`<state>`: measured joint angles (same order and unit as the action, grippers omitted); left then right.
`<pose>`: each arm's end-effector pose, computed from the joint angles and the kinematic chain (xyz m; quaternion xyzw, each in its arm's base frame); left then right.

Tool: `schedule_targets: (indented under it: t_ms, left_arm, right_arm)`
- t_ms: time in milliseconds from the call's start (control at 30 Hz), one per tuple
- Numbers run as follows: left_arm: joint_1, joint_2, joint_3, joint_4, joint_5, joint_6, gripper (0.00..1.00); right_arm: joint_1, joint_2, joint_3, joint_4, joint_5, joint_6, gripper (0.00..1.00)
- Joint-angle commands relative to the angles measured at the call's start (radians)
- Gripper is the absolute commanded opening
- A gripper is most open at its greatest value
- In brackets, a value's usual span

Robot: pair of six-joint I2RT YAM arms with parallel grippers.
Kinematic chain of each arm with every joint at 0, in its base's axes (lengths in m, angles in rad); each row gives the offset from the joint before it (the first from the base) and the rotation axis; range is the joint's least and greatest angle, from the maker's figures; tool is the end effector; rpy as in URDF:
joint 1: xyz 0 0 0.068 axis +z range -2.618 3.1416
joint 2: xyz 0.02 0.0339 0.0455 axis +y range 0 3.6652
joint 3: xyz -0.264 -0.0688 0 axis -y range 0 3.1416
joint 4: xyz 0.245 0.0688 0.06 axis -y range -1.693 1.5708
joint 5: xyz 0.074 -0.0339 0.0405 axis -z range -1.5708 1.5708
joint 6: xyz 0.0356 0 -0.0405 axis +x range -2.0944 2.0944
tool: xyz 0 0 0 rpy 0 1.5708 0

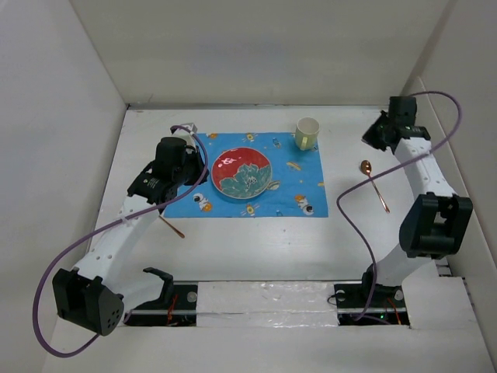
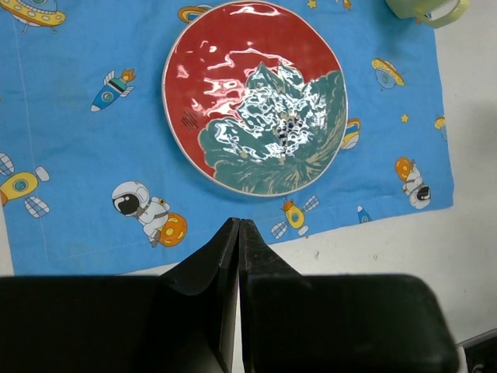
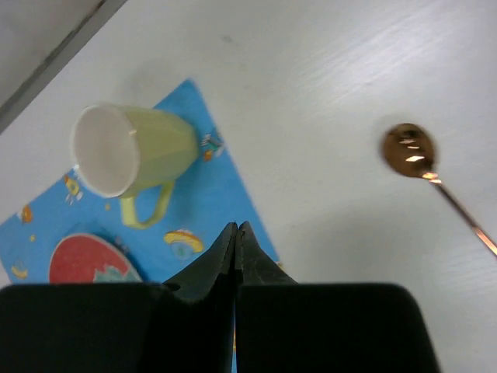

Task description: Set the dinner table for one person

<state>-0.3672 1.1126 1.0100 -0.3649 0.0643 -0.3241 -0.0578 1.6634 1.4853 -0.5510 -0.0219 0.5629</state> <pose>0.2333 -0.0922 0.3355 0.0352 0.8507 -0.2032 0.4836 0.3773 -0.0211 0.3190 0.2745 0.8705 0.1118 0.3931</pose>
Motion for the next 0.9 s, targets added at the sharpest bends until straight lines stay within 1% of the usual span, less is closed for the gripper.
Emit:
schedule_targets:
  t_ms: [0, 67, 100, 133, 200, 233, 267, 367, 467, 667, 867]
  left_arm:
    - [-0.004, -0.028, -0.002, 0.027, 0.031, -0.007, 0.0]
    - [-0.004, -0.025, -0.004, 0.032, 0.052, -0.007, 0.0]
    - [-0.004, -0.023, -0.004, 0.035, 0.058, -0.009, 0.0]
    - [-0.004, -0.023, -0.004, 0.037, 0.069, -0.012, 0.0]
    - [-0.004, -0.02, -0.004, 0.041, 0.078, -0.013, 0.06]
    - [-0.004, -0.02, -0.002, 0.038, 0.087, -0.013, 0.08]
    - [-0.004, -0.02, 0.002, 0.037, 0.088, -0.013, 0.09]
    - [-0.004, -0.028, 0.004, 0.034, 0.094, -0.01, 0.09]
    - [-0.004, -0.043, -0.002, 0.04, 0.094, -0.015, 0.09]
    - [-0.004, -0.051, -0.017, 0.04, 0.111, -0.02, 0.08]
    - [-0.004, -0.056, -0.014, 0.026, 0.108, -0.018, 0.08]
  right_arm:
    - [-0.094, -0.025, -0.15, 0.097, 0.016, -0.032, 0.04]
    - [-0.128, -0.007, -0.168, 0.036, 0.066, -0.06, 0.22]
    - [-0.141, 0.001, -0.193, 0.033, 0.063, -0.073, 0.39]
    - [-0.163, 0.009, -0.204, 0.028, 0.059, -0.084, 0.44]
    - [-0.174, 0.03, -0.206, 0.014, 0.072, -0.092, 0.52]
    - [-0.174, 0.038, -0.201, 0.008, 0.076, -0.098, 0.53]
    - [-0.174, 0.05, -0.192, -0.009, 0.091, -0.11, 0.53]
    - [-0.174, 0.107, -0.174, -0.046, 0.117, -0.121, 0.54]
    - [-0.162, 0.127, -0.195, -0.021, 0.163, -0.124, 0.54]
    - [-0.162, 0.219, -0.143, -0.067, 0.223, -0.139, 0.56]
    - [-0.162, 0.301, -0.091, -0.096, 0.208, -0.152, 0.57]
